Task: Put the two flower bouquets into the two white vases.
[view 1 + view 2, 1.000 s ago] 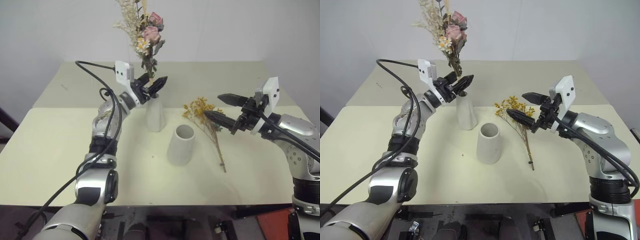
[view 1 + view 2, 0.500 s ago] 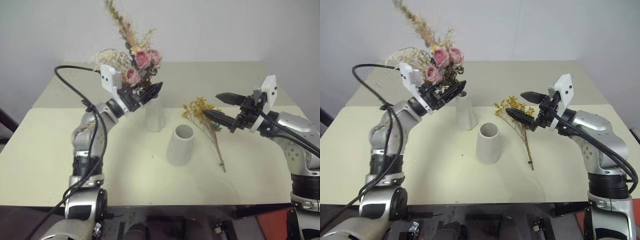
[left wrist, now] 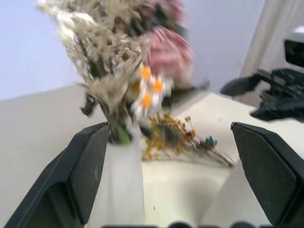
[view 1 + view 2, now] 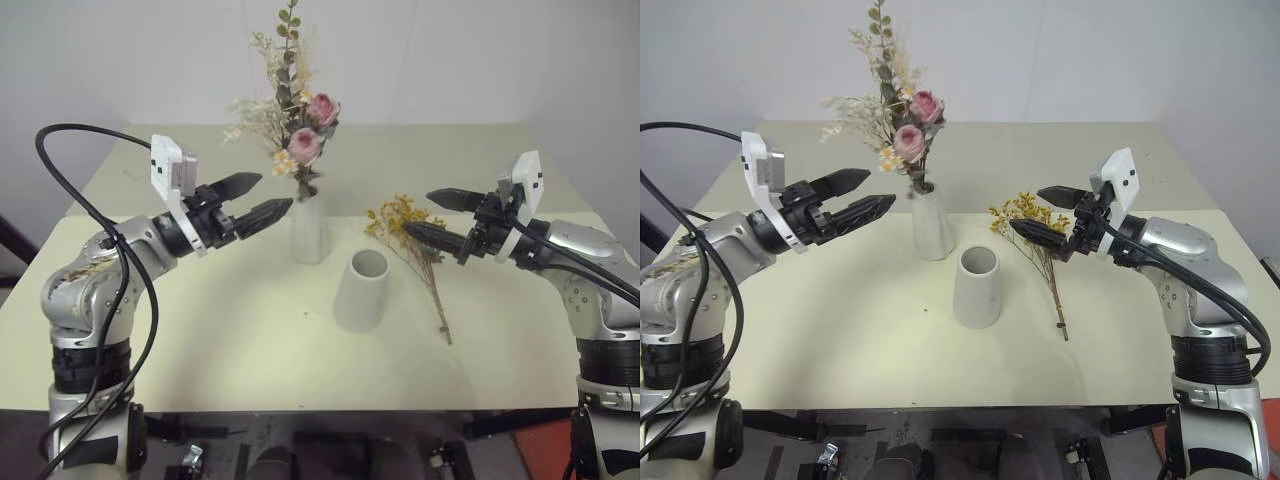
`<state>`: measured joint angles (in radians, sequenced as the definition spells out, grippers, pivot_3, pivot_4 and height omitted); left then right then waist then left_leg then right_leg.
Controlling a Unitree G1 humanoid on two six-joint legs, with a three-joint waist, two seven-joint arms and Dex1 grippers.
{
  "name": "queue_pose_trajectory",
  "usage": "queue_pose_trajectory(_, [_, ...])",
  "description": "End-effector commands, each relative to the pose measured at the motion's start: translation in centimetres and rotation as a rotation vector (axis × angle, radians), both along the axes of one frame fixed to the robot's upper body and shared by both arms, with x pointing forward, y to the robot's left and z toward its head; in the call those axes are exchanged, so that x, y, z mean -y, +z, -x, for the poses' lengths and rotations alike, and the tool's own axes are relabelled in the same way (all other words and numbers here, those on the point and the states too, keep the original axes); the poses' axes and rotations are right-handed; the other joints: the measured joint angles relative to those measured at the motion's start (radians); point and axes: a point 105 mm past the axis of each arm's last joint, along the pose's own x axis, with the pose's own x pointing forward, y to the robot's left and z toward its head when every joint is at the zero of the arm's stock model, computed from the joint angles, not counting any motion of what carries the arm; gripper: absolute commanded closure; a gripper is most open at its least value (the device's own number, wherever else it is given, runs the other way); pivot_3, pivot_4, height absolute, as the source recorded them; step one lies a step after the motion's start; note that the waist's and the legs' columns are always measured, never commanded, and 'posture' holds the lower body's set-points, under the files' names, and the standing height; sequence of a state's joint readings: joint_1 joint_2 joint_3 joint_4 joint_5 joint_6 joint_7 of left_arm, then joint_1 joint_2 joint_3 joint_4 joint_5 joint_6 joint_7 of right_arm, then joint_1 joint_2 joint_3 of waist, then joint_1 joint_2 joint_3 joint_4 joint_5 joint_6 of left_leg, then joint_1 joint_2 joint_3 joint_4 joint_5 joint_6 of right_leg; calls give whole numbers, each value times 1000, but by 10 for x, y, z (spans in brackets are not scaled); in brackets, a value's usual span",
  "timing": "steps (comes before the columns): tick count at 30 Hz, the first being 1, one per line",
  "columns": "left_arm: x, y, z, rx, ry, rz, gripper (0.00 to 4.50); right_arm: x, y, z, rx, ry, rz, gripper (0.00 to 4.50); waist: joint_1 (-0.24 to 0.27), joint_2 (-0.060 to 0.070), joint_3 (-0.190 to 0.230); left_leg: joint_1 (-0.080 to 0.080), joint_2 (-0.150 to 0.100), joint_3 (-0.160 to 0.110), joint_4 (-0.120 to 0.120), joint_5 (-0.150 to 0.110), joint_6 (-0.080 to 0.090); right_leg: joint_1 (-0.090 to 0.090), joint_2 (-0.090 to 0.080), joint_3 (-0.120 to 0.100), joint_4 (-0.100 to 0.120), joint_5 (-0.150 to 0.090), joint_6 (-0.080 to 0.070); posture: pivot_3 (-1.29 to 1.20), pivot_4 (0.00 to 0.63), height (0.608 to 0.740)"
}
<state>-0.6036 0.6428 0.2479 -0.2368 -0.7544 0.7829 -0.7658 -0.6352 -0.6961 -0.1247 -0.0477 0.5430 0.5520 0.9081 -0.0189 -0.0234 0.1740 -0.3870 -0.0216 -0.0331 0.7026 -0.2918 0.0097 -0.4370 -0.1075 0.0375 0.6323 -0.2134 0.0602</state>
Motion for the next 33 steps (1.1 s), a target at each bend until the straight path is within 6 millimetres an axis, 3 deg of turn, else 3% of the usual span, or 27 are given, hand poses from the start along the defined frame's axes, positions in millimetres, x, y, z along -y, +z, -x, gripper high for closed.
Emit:
queue_pose_trajectory(1, [1,10,20,57,-99,-40,40,4,14,1,63,-7,21,0,0,0,0,0,0,0,0,0,0,0,0,0,0,0,0,0,150,740])
queue_pose_trajectory(14, [5,13,40,83,-270,-90,40,16,8,-7,17,-53,77,0,-1,0,0,0,0,4,0,-1,2,0,0,0,-1,0,0,0,150,740])
queue_pose_trajectory(26, [3,8,56,87,-420,-183,40,28,-10,-20,-106,-165,166,0,-2,0,0,0,1,6,0,-1,2,0,0,0,-1,0,0,0,150,740])
queue_pose_trajectory(33, [3,6,60,81,-472,-213,40,41,-34,-33,-268,-303,256,0,-2,0,0,0,1,7,0,-1,2,0,0,0,-1,0,0,0,150,740])
